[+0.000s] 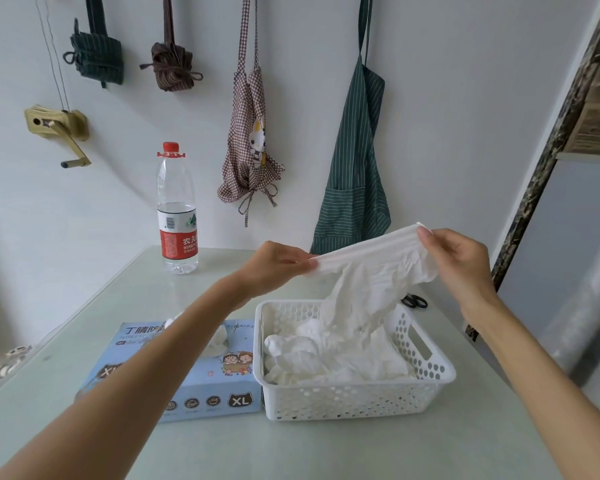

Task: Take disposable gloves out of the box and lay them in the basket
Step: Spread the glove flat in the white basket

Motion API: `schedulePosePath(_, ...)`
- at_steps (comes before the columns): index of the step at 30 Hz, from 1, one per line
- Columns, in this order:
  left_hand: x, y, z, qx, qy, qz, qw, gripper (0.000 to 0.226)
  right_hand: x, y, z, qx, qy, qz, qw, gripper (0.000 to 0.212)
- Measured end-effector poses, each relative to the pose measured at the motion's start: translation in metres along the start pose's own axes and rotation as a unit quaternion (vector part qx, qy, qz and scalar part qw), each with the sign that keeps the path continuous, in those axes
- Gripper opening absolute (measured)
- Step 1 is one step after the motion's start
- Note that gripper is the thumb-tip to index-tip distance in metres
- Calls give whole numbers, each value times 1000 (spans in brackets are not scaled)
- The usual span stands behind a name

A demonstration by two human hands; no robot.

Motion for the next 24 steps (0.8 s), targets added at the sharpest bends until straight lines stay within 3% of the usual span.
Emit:
schedulePosePath(4, -4, -2, -2, 64, 5, 3, 998, 23, -24, -1, 7, 102, 181, 172, 963, 26)
schedulePosePath(7, -8, 0, -2, 70, 13, -37, 997, 23, -33, -8, 7, 91, 225, 263, 934, 29)
schedulePosePath(10, -5, 7, 5, 58, 17, -120, 991, 24, -41, -12, 12, 75, 211, 249, 942, 28)
schedulePosePath(13, 5, 25, 20, 111, -8, -163, 980, 25, -61, -22, 30, 36, 205, 162, 965, 24)
schedulePosePath(16, 20, 49, 32, 203, -39, -194, 959, 24, -79, -34, 42, 6, 166, 45, 985, 27)
schedulePosePath(19, 25, 63, 22, 254, -25, -232, 939, 21, -67, -45, 41, -17, 63, -26, 998, 28)
schedulePosePath(21, 15, 56, 4, 210, 7, -295, 932, 21, -38, -47, 38, -22, 1, 6, 1000, 26)
schedulePosePath(24, -17, 14, -24, 82, 55, -407, 908, 21, 26, -46, 33, -33, -95, 117, 988, 19)
Point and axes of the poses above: each hand's wrist, its own z-axis away from the middle knuckle, its own y-axis out of the back of the hand, x = y × z, the point moved 5 cm from there along -z, towards the middle knuckle, and after that the axes turned 5 degrees about -y, right-handed, at the moved point
